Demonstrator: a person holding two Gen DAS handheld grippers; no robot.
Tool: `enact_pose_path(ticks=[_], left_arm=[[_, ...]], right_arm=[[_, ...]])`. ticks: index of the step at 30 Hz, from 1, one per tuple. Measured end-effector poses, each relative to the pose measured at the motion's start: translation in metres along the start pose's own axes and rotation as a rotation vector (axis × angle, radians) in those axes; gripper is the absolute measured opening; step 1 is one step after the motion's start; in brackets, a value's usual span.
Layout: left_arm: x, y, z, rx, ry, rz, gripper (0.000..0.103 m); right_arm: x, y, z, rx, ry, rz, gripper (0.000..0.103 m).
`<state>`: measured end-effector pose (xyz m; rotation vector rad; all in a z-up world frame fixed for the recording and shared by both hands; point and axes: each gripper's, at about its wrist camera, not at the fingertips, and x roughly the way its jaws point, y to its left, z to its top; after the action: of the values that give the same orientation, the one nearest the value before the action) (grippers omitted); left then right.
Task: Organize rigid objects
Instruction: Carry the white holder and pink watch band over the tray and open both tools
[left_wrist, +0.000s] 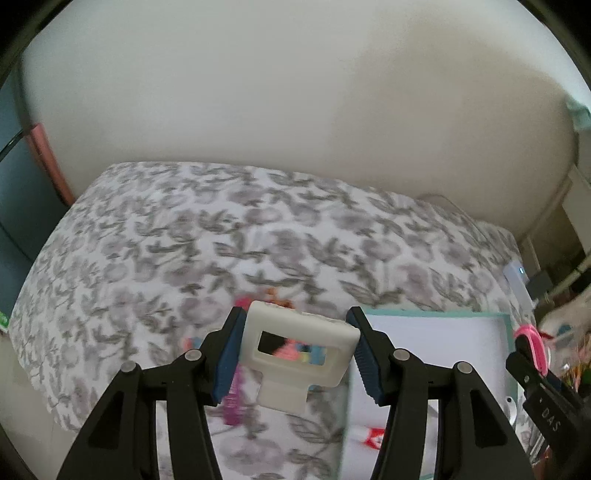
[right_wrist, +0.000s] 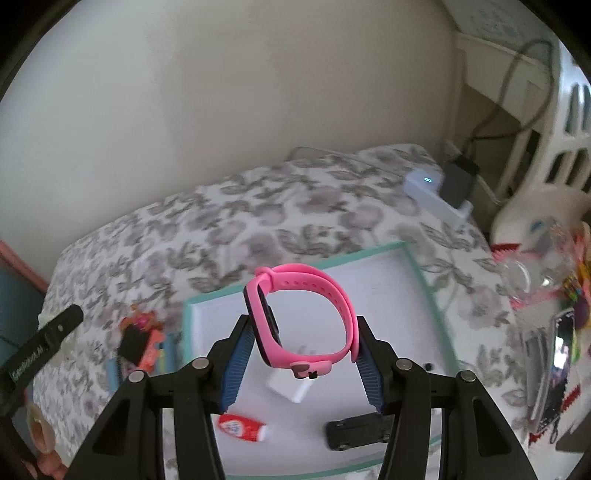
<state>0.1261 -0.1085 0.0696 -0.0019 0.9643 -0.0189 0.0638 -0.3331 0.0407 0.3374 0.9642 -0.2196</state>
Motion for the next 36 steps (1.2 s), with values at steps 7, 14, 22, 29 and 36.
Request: enact_pose_path(ticks=[7, 14, 22, 29, 36], left_arm=[[0.018, -0.045, -0.007, 0.065, 0.030, -0.041, 0.057], [0.041, -0.071, -0.014, 0.112, 0.072, -0.062, 0.058], [0.076, -0.087, -0.027, 0.155, 0.147, -0.067, 0.058], [0.106, -0.092, -0.046, 0.180, 0.234, -0.048, 0.058], [0.115, -0.095, -0.054, 0.203, 0.255, -0.043, 0.058]], right_arm=[[0.011, -0.023, 0.007, 0.038, 0.018, -0.041, 0.056], [0.031, -0.026, 0.012, 0.018, 0.040, -0.070, 0.056], [0.084, -0.033, -0.003, 0.008, 0.172, -0.104, 0.057], [0.108, -0.032, -0.015, -0.023, 0.232, -0.146, 0.057], [0.120, -0.035, -0.024, -0.034, 0.267, -0.167, 0.057]])
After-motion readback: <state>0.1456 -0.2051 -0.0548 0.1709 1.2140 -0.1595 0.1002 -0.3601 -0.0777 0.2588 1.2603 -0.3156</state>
